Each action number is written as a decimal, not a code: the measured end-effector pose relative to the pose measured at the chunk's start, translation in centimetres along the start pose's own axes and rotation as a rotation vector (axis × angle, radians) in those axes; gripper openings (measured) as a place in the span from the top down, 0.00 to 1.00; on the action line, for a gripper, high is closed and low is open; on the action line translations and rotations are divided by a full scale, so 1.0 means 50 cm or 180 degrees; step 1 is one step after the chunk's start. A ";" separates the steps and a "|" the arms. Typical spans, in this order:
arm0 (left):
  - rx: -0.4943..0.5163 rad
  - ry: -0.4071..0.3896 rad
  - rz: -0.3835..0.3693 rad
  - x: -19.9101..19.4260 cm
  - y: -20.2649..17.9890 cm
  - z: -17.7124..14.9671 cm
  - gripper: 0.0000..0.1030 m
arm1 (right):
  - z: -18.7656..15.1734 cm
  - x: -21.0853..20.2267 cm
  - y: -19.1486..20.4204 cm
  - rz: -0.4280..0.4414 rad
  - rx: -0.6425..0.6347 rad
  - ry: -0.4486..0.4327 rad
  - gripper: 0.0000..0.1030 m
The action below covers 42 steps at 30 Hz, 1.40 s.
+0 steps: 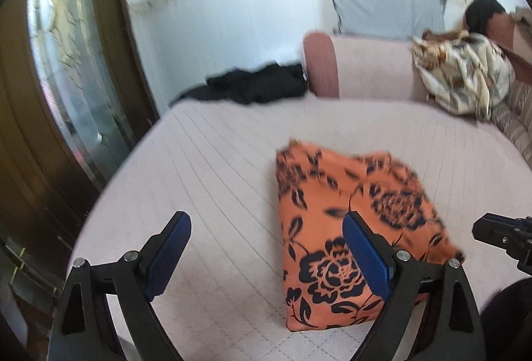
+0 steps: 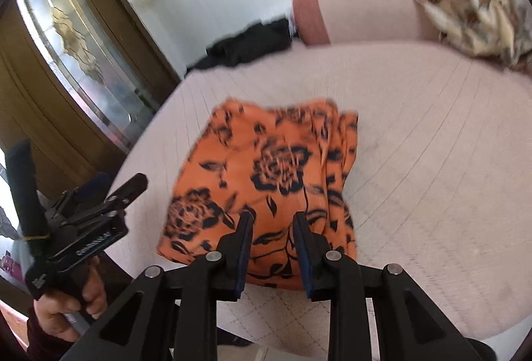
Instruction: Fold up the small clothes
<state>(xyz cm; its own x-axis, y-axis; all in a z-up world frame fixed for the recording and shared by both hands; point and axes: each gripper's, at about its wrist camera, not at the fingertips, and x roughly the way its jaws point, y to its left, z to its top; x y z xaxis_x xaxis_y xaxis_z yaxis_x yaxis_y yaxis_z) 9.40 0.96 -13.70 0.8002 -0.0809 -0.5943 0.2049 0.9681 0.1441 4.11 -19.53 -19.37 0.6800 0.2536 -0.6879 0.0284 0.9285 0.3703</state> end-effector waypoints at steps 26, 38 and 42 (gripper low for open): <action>-0.0488 -0.0562 0.0280 -0.279 0.063 0.074 0.08 | 0.005 -0.297 0.109 -0.0633 -0.0323 -0.1130 0.24; -0.0512 -0.0551 0.0249 -0.340 0.063 0.084 0.08 | 0.002 -0.324 0.136 -0.0600 -0.0272 -0.1178 0.24; -0.0455 -0.0572 0.0216 -0.364 0.058 0.086 0.08 | 0.000 -0.340 0.137 -0.0593 -0.0254 -0.1199 0.24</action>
<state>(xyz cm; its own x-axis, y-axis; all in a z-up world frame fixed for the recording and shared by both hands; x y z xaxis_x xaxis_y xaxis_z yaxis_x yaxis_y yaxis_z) -2.12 4.23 0.94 0.8995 -0.0431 -0.4347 0.0756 0.9955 0.0577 -7.24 -17.46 -5.14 0.8892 -0.0234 -0.4570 0.1292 0.9709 0.2016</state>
